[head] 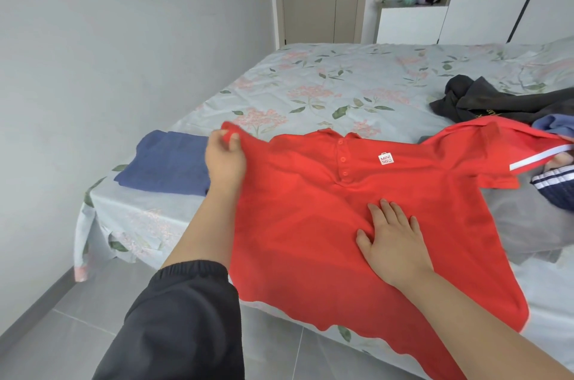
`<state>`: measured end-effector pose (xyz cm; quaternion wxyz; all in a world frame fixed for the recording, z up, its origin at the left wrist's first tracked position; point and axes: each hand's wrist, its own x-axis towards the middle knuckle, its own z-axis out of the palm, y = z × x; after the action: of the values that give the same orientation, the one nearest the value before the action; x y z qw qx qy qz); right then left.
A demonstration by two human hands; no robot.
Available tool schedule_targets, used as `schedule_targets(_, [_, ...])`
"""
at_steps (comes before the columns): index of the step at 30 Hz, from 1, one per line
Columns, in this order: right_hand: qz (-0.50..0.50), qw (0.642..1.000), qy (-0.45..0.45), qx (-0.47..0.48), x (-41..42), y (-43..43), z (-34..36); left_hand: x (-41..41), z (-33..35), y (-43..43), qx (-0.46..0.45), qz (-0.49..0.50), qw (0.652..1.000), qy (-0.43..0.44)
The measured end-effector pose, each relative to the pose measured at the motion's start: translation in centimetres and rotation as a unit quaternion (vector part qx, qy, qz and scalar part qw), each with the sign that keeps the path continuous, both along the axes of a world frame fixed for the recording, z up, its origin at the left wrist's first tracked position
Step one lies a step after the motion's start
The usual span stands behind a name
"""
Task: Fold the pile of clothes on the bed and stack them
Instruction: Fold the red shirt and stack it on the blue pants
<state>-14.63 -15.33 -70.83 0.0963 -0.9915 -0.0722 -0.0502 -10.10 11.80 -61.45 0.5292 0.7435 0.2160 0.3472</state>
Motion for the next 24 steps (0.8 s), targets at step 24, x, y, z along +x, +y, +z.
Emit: schedule_targets(24, [0.000,0.982,-0.030,0.187,0.9,0.1,0.8,-2.4,-6.4,3.1,0.225,0.024,0.928,0.295])
